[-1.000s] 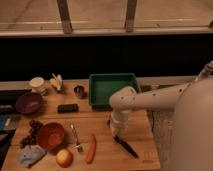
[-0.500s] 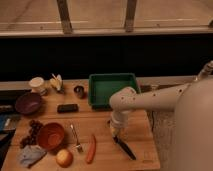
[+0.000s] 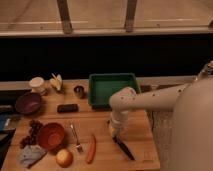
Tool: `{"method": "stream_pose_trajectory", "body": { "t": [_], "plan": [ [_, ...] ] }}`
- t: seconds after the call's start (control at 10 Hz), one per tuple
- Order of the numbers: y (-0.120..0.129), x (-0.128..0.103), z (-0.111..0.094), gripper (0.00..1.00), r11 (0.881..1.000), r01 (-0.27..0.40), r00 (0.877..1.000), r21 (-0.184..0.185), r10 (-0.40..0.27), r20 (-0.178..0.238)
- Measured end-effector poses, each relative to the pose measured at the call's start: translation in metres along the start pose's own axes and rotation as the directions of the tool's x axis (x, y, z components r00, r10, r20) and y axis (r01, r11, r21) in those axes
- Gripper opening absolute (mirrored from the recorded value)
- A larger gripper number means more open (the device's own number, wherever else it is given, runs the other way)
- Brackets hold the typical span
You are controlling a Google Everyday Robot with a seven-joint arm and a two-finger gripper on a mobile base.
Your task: Place brush in red bowl
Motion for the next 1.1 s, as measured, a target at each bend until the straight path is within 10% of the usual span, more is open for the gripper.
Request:
{"method": "stream_pose_trajectory", "body": {
  "t": [0.5, 1.1],
  "plan": [
    [0.000, 0.000, 0.000, 0.62, 1.000, 0.000, 1.000, 0.000, 0.000, 0.000],
    [0.015, -0.019, 0.014, 0.63, 0.997, -0.003, 1.000, -0.071, 0.005, 0.030]
  ]
}}
